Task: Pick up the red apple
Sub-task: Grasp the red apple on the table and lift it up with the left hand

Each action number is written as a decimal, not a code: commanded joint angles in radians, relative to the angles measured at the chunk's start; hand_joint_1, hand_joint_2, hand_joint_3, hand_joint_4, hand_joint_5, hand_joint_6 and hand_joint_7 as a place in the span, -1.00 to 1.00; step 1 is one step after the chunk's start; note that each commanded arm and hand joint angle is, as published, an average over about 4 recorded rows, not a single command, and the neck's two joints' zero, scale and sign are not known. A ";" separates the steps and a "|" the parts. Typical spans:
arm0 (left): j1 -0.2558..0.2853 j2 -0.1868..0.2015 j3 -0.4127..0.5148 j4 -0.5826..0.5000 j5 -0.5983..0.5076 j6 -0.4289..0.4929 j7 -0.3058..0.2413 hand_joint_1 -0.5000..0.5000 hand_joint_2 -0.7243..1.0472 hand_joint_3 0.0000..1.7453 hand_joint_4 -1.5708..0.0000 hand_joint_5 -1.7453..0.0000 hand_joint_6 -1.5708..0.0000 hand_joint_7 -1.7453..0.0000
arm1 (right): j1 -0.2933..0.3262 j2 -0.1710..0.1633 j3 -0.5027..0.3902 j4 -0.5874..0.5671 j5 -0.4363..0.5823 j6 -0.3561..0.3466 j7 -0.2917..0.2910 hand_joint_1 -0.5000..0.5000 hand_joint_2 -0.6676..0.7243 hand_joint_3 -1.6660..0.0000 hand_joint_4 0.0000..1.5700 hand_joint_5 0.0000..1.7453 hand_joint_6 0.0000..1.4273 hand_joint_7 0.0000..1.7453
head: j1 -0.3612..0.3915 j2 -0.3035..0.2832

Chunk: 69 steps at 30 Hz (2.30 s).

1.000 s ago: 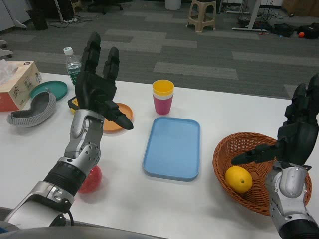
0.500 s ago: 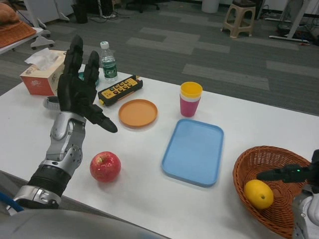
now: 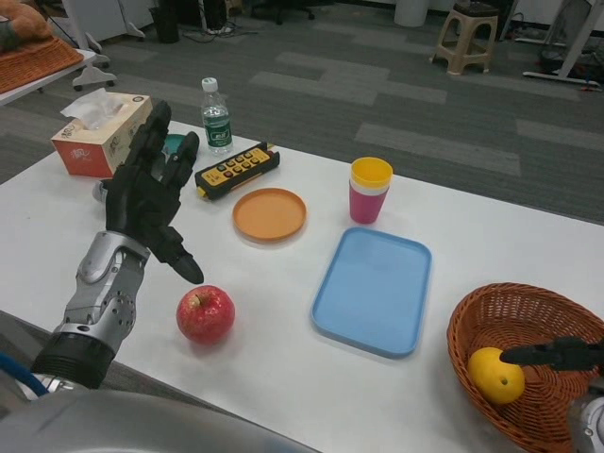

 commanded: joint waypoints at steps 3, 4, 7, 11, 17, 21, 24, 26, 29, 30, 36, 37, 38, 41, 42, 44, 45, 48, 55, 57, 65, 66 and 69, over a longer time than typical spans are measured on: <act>0.051 -0.026 0.052 -0.007 -0.002 0.021 -0.090 -1.00 -1.00 -0.90 0.71 1.00 1.00 1.00 | -0.021 -0.014 0.015 0.047 0.006 -0.003 -0.002 -0.50 1.00 1.00 -1.00 -1.00 -1.00 -1.00 | 0.031 -0.002; 0.057 -0.027 0.057 -0.007 -0.002 0.022 -0.093 -1.00 -1.00 -0.90 0.71 1.00 1.00 1.00 | -0.023 -0.014 0.016 0.051 0.007 -0.003 -0.002 -0.50 1.00 1.00 -1.00 -1.00 -1.00 -1.00 | 0.036 -0.003; 0.081 -0.037 0.068 -0.007 -0.015 0.022 -0.100 -1.00 -1.00 -0.90 0.71 1.00 1.00 1.00 | -0.032 -0.017 0.026 0.069 0.008 -0.003 -0.002 -0.50 1.00 1.00 -1.00 -1.00 -1.00 -1.00 | 0.055 -0.006; 0.109 -0.059 0.101 -0.007 -0.041 0.031 -0.131 -1.00 -1.00 -0.90 0.71 1.00 1.00 1.00 | -0.046 -0.026 0.041 0.100 0.010 -0.002 -0.002 -0.50 1.00 1.00 -1.00 -1.00 -1.00 -1.00 | 0.070 0.000; 0.133 -0.079 0.124 -0.002 -0.052 0.040 -0.150 -1.00 -1.00 -0.90 0.67 1.00 1.00 1.00 | -0.052 -0.031 0.044 0.115 0.009 -0.002 -0.002 -0.50 1.00 1.00 -1.00 -1.00 -1.00 -1.00 | 0.077 -0.001; 0.151 -0.097 0.144 0.019 -0.028 0.049 -0.184 -1.00 -1.00 -0.90 0.71 1.00 1.00 1.00 | -0.052 -0.035 0.042 0.118 0.010 -0.002 -0.002 -0.50 1.00 1.00 -1.00 -1.00 -1.00 -1.00 | 0.081 -0.003; 0.163 -0.129 0.166 0.060 0.003 0.049 -0.221 -1.00 -1.00 -0.90 0.74 1.00 1.00 1.00 | -0.052 -0.041 0.042 0.123 0.010 -0.002 -0.002 -0.50 1.00 1.00 -1.00 -1.00 -1.00 -1.00 | 0.087 0.000; 0.171 -0.153 0.189 0.089 0.047 0.048 -0.244 -1.00 -1.00 -0.90 0.79 1.00 1.00 1.00 | -0.052 -0.044 0.043 0.125 0.010 -0.002 -0.002 -0.50 1.00 1.00 -1.00 -1.00 -1.00 -1.00 | 0.094 0.001; 0.186 -0.171 0.201 0.124 0.090 0.041 -0.259 -1.00 -1.00 -0.90 0.82 1.00 1.00 1.00 | -0.053 -0.047 0.043 0.128 0.010 -0.001 -0.002 -0.50 1.00 1.00 -1.00 -1.00 -1.00 -1.00 | 0.101 0.001; 0.190 -0.175 0.199 0.136 0.096 0.036 -0.261 -1.00 -1.00 -0.90 0.83 1.00 1.00 1.00 | -0.054 -0.048 0.044 0.129 0.010 0.000 -0.002 -0.50 1.00 1.00 -1.00 -1.00 -1.00 -1.00 | 0.102 0.002; 0.188 -0.205 0.183 0.237 0.168 -0.044 -0.265 -1.00 -1.00 -0.90 0.90 1.00 1.00 1.00 | -0.061 -0.051 0.053 0.135 0.012 0.001 -0.002 -0.42 1.00 1.00 -1.00 -1.00 -1.00 -1.00 | 0.111 0.009; 0.183 -0.206 0.183 0.257 0.189 -0.061 -0.264 -1.00 -1.00 -0.90 0.90 1.00 1.00 1.00 | -0.062 -0.051 0.054 0.135 0.012 0.001 -0.002 -0.42 1.00 1.00 -1.00 -1.00 -1.00 -1.00 | 0.111 0.011; 0.172 -0.206 0.182 0.287 0.213 -0.089 -0.262 -1.00 -1.00 -0.90 0.92 1.00 1.00 1.00 | -0.062 -0.051 0.057 0.135 0.012 0.001 -0.002 -0.42 1.00 1.00 -1.00 -1.00 -1.00 -1.00 | 0.112 0.012; 0.146 -0.206 0.180 0.348 0.248 -0.145 -0.259 -1.00 -1.00 -0.90 0.96 1.00 1.00 1.00 | -0.062 -0.051 0.061 0.134 0.012 0.001 -0.003 -0.42 1.00 1.00 -1.00 -1.00 -1.00 -1.00 | 0.115 0.013; 0.137 -0.206 0.180 0.363 0.265 -0.158 -0.259 -1.00 -1.00 -0.90 0.98 1.00 1.00 1.00 | -0.062 -0.051 0.061 0.134 0.012 0.001 -0.003 -0.42 1.00 1.00 -1.00 -1.00 -1.00 -1.00 | 0.115 0.012; 0.119 -0.205 0.178 0.390 0.298 -0.179 -0.258 -1.00 -1.00 -0.90 1.00 1.00 1.00 1.00 | -0.062 -0.051 0.061 0.133 0.012 0.001 -0.003 -0.42 1.00 1.00 -1.00 -1.00 -1.00 -1.00 | 0.117 0.011; 0.111 -0.205 0.177 0.402 0.315 -0.187 -0.258 -1.00 -1.00 -0.90 1.00 1.00 1.00 1.00 | -0.062 -0.051 0.061 0.133 0.012 0.001 -0.003 -0.42 1.00 1.00 -1.00 -1.00 -1.00 -1.00 | 0.117 0.010; 0.087 -0.203 0.175 0.430 0.363 -0.203 -0.256 -1.00 -1.00 -0.90 1.00 1.00 1.00 1.00 | -0.062 -0.048 0.061 0.132 0.012 0.001 -0.003 -0.42 1.00 1.00 -1.00 -1.00 -1.00 -1.00 | 0.117 0.006; 0.036 -0.201 0.174 0.494 0.437 -0.246 -0.216 -1.00 -1.00 -0.90 1.00 1.00 1.00 1.00 | -0.064 -0.044 0.061 0.132 0.012 0.001 -0.003 -0.46 1.00 1.00 -1.00 -1.00 -1.00 -1.00 | 0.107 0.008; 0.018 -0.196 0.174 0.523 0.457 -0.252 -0.211 -1.00 -1.00 -0.90 1.00 1.00 1.00 1.00 | -0.065 -0.044 0.061 0.132 0.012 0.001 -0.003 -0.44 1.00 1.00 -1.00 -1.00 -1.00 -1.00 | 0.107 0.009; -0.090 -0.180 0.174 0.724 0.473 -0.327 -0.210 -1.00 -0.90 -0.90 1.00 1.00 1.00 1.00 | -0.069 -0.044 0.061 0.117 0.012 0.000 -0.003 -0.42 1.00 1.00 -1.00 -1.00 -1.00 -1.00 | 0.102 0.003; -0.096 -0.178 0.174 0.733 0.474 -0.331 -0.210 -1.00 -0.90 -0.90 1.00 1.00 1.00 1.00 | -0.069 -0.044 0.061 0.116 0.012 0.000 -0.003 -0.42 1.00 1.00 -1.00 -1.00 -1.00 -1.00 | 0.101 0.002; -0.116 -0.170 0.164 0.767 0.486 -0.342 -0.202 -1.00 -0.80 -0.90 1.00 1.00 1.00 1.00 | -0.068 -0.044 0.060 0.109 0.012 0.000 -0.003 -0.42 1.00 1.00 -1.00 -1.00 -1.00 -1.00 | 0.101 0.001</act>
